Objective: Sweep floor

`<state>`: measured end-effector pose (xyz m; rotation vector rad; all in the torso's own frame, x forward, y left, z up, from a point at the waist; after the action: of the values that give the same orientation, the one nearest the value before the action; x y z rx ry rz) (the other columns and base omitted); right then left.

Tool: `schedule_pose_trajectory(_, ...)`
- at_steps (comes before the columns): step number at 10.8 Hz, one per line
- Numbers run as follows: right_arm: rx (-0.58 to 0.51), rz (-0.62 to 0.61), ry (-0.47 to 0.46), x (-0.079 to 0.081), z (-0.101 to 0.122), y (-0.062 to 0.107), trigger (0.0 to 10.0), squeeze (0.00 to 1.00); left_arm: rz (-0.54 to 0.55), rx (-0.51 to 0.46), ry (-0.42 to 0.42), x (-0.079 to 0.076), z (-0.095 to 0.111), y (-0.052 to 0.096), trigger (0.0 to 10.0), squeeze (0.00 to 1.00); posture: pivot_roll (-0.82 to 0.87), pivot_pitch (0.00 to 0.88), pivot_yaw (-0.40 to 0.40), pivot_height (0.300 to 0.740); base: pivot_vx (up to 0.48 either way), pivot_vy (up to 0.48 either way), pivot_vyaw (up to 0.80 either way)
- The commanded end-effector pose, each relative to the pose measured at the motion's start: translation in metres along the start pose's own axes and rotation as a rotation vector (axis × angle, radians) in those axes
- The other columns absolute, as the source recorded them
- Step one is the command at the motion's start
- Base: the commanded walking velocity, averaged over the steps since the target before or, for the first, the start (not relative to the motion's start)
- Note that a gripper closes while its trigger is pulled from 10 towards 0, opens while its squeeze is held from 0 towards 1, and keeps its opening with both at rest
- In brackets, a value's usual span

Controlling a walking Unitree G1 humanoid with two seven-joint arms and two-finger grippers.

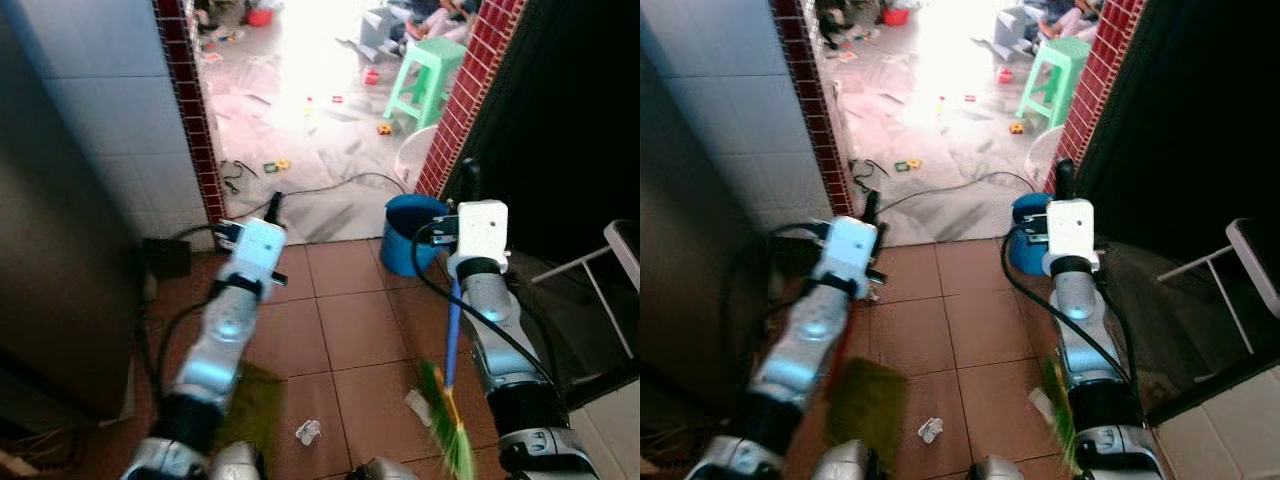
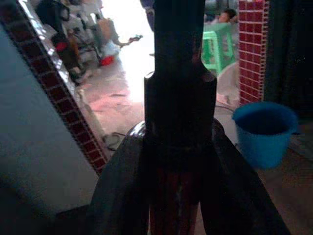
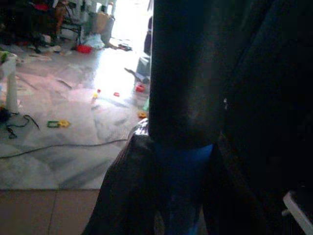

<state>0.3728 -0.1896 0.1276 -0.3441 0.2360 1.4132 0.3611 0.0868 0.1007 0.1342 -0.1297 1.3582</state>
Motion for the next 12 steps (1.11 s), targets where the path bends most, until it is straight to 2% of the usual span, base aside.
schedule_pose_trajectory(1, -0.027, -0.029, 0.012, -0.009, 0.011, -0.006, 10.0, 0.00, 0.011, -0.064, -0.015, 0.000, 0.017, -0.008, 10.0, 0.00, -0.08, 0.029, -0.014, 0.740, 0.000, 0.000, 0.00)
schedule_pose_trajectory(2, 0.002, -0.037, -0.015, -0.009, 0.006, -0.006, 10.0, 0.00, 0.015, -0.028, 0.027, -0.008, 0.006, -0.014, 10.0, 0.00, -0.08, 0.028, -0.013, 0.740, 0.000, 0.000, 0.00)
schedule_pose_trajectory(4, 0.018, -0.036, -0.034, -0.007, 0.005, -0.006, 10.0, 0.00, 0.052, 0.010, 0.082, -0.008, -0.004, -0.017, 10.0, 0.00, -0.09, 0.030, -0.014, 0.740, 0.000, 0.000, 0.00)
schedule_pose_trajectory(5, 0.035, -0.035, -0.053, -0.005, 0.003, -0.007, 10.0, 0.00, 0.127, 0.048, 0.197, -0.004, -0.012, -0.019, 10.0, 0.00, -0.09, 0.030, -0.014, 0.740, 0.000, 0.000, 0.00)
schedule_pose_trajectory(6, 0.043, -0.026, -0.087, -0.001, 0.003, -0.008, 10.0, 0.00, 0.177, 0.042, 0.273, -0.002, -0.014, -0.021, 10.0, 0.00, -0.09, 0.029, -0.017, 0.740, 0.000, 0.000, 0.00)
schedule_pose_trajectory(7, 0.045, -0.013, -0.114, 0.002, 0.004, -0.009, 10.0, 0.00, 0.223, 0.049, 0.308, 0.002, -0.017, -0.022, 10.0, 0.00, -0.09, 0.029, -0.017, 0.740, 0.000, 0.000, 0.00)
schedule_pose_trajectory(9, 0.052, 0.023, -0.162, 0.013, 0.006, -0.010, 10.0, 0.00, 0.298, 0.080, 0.351, 0.009, -0.027, -0.022, 10.0, 0.00, -0.10, 0.027, -0.016, 0.740, 0.000, 0.000, 0.00)
schedule_pose_trajectory(12, 0.097, 0.066, -0.260, 0.025, 0.004, -0.010, 10.0, 0.00, 0.315, 0.079, 0.332, 0.009, -0.033, -0.021, 10.0, 0.00, -0.11, 0.024, -0.014, 0.740, 0.000, 0.000, 0.00)
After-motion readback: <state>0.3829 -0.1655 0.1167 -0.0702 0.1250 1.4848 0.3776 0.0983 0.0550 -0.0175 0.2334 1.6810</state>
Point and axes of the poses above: a point about 5 cm out from each wrist's last joint towards the gripper, its own y axis pointing back from the gripper into the wrist, its own z axis along the axis of the wrist's last joint, x = y × z, the point moved 5 cm from there along -y, pointing out of the wrist towards the gripper, and after that the axes turned 7 degrees about y, right-handed, at the moved point
